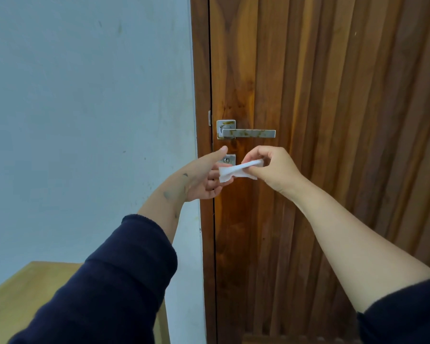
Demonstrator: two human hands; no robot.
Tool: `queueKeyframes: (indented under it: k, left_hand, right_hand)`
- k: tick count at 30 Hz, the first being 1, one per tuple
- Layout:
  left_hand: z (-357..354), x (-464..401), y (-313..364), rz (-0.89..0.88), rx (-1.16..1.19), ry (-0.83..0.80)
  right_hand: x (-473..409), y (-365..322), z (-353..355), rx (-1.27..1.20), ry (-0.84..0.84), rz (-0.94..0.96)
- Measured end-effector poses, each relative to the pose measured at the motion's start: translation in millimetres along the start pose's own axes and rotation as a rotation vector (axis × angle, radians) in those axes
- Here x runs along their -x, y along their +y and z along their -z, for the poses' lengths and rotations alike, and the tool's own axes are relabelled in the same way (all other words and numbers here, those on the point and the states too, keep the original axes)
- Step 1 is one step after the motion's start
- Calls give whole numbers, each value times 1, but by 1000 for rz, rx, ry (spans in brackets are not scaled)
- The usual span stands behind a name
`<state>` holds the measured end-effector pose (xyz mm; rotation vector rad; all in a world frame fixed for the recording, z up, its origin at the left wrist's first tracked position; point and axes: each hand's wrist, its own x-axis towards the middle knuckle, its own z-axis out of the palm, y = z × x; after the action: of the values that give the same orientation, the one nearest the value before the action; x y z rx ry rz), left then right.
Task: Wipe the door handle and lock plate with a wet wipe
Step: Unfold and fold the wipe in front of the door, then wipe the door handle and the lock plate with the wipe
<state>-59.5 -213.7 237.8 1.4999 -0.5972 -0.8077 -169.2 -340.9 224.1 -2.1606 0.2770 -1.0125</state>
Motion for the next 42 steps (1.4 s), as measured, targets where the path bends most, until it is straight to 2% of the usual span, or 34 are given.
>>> queueKeyframes:
  k: [5,10,13,15,18,23,26,31,37,39,42]
  left_hand:
    - [0,-2,4,-146,-179,67]
    - [1,-7,5,-465,-541,66]
    - [-2,-8,10,-625,-787,46]
    - [-3,-11,16,-682,-886,93]
    - [-4,-12,25,-758,-927,178]
    - [-6,-7,34,-879,-712,186]
    - [-6,-9,35,-880,-637,258]
    - [5,-25,32,-749,-632,335]
    - [18,-49,27,-647,-745,418]
    - [21,-61,28,-636,-827,471]
    - [23,-76,31,-618,-936,532]
  right_hand:
    - [2,2,2,78,-50,42]
    - [-5,-8,14,-133,-190,-225]
    - [-9,-6,17,-12,-274,-215]
    - [-10,-8,17,-1,-263,-229]
    - [-14,-12,21,-18,-209,-238]
    - [-25,-21,23,-52,-90,-230]
    - [-34,-25,22,-99,-14,-260]
    - [-50,-30,24,-174,106,-332]
    - [-70,-38,30,-567,168,-449]
    - [-79,-39,28,-501,173,-439]
    - [-93,-39,24,-216,218,-352]
